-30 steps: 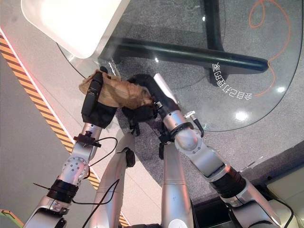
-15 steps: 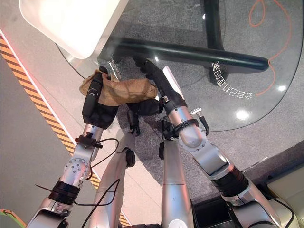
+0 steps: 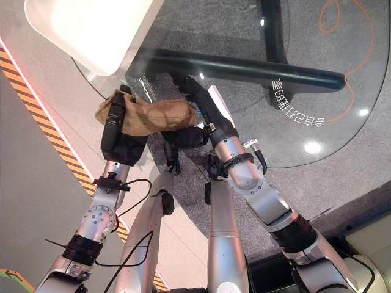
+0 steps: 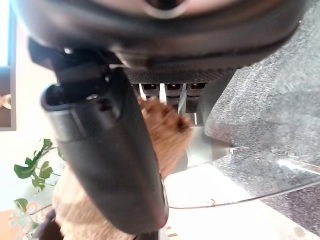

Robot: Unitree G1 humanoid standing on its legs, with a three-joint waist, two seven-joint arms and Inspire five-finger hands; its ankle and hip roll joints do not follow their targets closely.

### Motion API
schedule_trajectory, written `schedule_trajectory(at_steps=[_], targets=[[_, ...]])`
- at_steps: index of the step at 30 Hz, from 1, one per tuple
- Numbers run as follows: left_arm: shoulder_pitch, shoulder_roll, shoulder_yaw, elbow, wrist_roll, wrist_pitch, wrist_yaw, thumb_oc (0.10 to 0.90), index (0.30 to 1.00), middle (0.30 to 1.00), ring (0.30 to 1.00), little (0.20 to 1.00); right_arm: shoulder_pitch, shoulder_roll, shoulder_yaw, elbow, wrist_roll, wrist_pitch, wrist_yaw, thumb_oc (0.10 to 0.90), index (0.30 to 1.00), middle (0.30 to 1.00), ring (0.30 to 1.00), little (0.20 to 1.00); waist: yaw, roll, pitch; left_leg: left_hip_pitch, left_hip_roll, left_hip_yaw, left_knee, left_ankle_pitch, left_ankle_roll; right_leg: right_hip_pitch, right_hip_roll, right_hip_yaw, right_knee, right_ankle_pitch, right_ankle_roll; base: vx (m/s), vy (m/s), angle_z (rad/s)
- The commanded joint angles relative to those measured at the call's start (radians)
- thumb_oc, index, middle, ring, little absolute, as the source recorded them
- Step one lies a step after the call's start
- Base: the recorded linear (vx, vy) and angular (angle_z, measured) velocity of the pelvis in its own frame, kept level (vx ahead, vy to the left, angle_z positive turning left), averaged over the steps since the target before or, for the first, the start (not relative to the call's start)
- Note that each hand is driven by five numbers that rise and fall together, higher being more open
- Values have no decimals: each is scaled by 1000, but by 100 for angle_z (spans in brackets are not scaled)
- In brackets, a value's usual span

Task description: Wipe the table with a cloth and put it in the basket.

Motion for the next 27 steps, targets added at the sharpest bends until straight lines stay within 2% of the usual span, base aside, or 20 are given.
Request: schedule_trajectory(at_steps=[1, 5, 7, 9, 11, 14, 15, 17, 19, 21, 27], targets=[[34, 38, 123, -244, 22, -150, -85, 100, 300, 300, 300, 200, -25, -19, -144, -56, 9, -24, -11, 800, 900, 900, 900, 900, 2, 40, -23, 35, 21, -26, 152, -153, -47, 27, 5, 8, -195, 170, 49, 0, 0, 0], [32, 62, 169, -278, 112, -232, 15, 100, 300, 300, 300, 200, 10, -14, -153, -57, 13, 5, 24, 800, 900, 900, 900, 900, -2, 50, -23, 43, 16, -33, 157, -149, -51, 32, 15, 12, -175, 159, 41, 0, 0, 0], [30, 70, 183, -284, 153, -251, 48, 100, 300, 300, 300, 200, 18, -13, -155, -57, 13, 12, 30, 800, 900, 900, 900, 900, -2, 51, -23, 46, 16, -34, 158, -148, -51, 35, 17, 14, -173, 156, 39, 0, 0, 0], [27, 100, 216, -293, 252, -313, 140, 100, 300, 300, 300, 200, 35, -20, -162, -52, 28, 30, 50, 800, 900, 900, 900, 900, -4, 55, -23, 50, 14, -38, 158, -144, -54, 39, 23, 16, -165, 148, 33, 0, 0, 0], [21, 109, 236, -289, 292, -334, 184, 100, 300, 300, 300, 200, 41, -23, -163, -45, 33, 39, 62, 800, 900, 900, 900, 900, -6, 57, -23, 52, 14, -38, 160, -144, -56, 41, 25, 17, -161, 142, 30, 0, 0, 0], [0, 139, 284, -286, 403, -387, 308, 100, 300, 300, 300, 200, 51, -26, -160, -19, 48, 59, 72, 800, 900, 900, 900, 900, -9, 63, -23, 62, 15, -36, 163, -145, -61, 47, 28, 20, -148, 130, 24, 0, 0, 0], [-20, 160, 309, -286, 463, -396, 385, 100, 300, 300, 300, 200, 52, -29, -158, -7, 57, 76, 80, 800, 900, 900, 900, 900, -12, 66, -23, 67, 14, -35, 165, -144, -65, 50, 30, 23, -140, 123, 20, 0, 0, 0], [-33, 173, 326, -286, 523, -402, 450, 100, 300, 300, 300, 200, 53, -28, -156, 2, 61, 87, 90, 800, 900, 900, 900, 900, -15, 68, -23, 71, 14, -32, 166, -145, -67, 52, 32, 27, -136, 119, 18, 1, 32, -4], [-66, 208, 356, -274, 635, -400, 573, 100, 300, 300, 300, 200, 57, -29, -148, 19, 67, 103, 104, 800, 900, 900, 900, 900, -21, 72, -23, 77, 15, -29, 168, -144, -71, 55, 35, 32, -126, 112, 14, 0, 38, -9], [-111, 245, 374, -254, 754, -369, 714, 100, 300, 300, 300, 200, 59, -29, -136, 33, 82, 133, 125, 800, 900, 900, 900, 900, -28, 72, -23, 81, 19, -24, 169, -141, -73, 58, 35, 37, -115, 106, 12, -1, 16, -3], [-190, 306, 388, -181, 948, -313, 898, 100, 300, 300, 300, 200, 59, -26, -95, 74, 98, 185, 165, 800, 900, 900, 900, 900, -40, 71, -23, 98, 24, -16, 163, -141, -79, 71, 34, 42, -116, 96, 10, 0, 0, 0]])
